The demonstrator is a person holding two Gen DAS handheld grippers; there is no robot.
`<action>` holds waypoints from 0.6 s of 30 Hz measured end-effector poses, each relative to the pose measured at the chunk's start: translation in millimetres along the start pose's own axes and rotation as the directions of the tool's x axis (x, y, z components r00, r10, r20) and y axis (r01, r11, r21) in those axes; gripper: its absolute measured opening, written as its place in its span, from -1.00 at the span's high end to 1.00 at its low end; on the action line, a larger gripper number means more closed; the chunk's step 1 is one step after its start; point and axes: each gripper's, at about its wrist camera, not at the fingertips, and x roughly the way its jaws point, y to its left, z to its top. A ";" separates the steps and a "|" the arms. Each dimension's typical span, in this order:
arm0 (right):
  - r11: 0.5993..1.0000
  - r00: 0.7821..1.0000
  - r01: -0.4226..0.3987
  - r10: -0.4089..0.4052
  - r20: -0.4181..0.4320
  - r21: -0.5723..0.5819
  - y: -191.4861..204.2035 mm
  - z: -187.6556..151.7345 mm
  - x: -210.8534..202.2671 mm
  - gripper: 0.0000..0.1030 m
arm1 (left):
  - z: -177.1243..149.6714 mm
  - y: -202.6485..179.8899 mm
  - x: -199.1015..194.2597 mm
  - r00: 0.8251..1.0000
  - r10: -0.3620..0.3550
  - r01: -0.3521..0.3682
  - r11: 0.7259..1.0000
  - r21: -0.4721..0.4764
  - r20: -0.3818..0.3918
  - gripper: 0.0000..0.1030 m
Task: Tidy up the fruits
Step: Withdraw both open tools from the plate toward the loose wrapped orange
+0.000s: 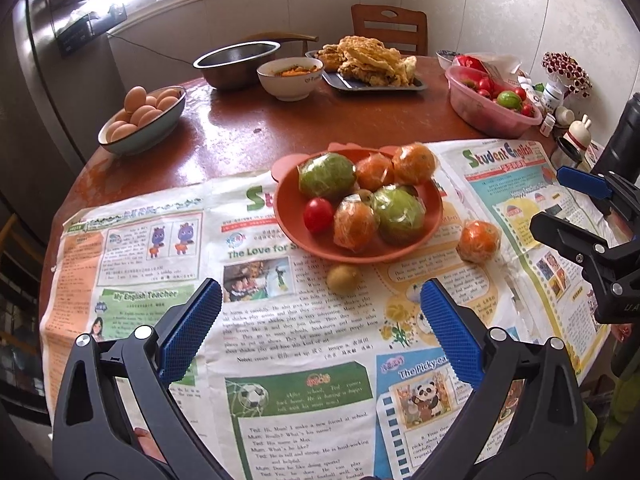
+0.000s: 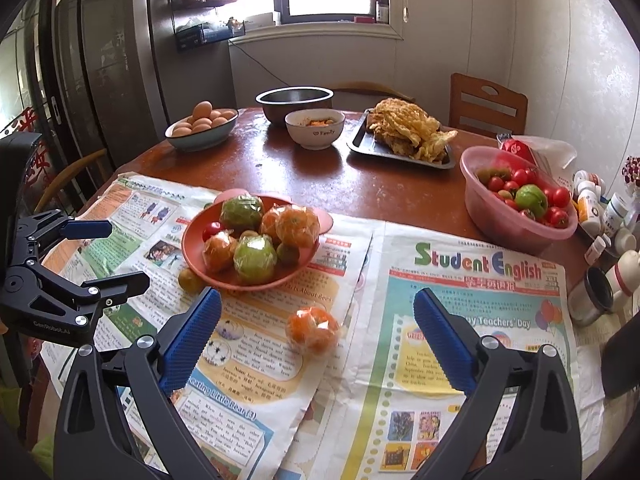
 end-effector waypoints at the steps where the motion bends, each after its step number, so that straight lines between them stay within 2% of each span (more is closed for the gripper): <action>1: 1.000 1.000 0.000 0.000 -0.002 -0.001 0.2 -2.3 0.3 -0.88 | -2.4 -1.2 1.3 1.000 0.000 0.000 1.000 -0.001 -0.004 -0.82; 18: 1.000 0.994 0.016 -0.013 -0.111 0.022 -9.5 -44.3 36.1 -0.89 | -26.7 -6.6 41.6 0.996 -0.011 0.011 1.000 0.003 -0.088 -0.82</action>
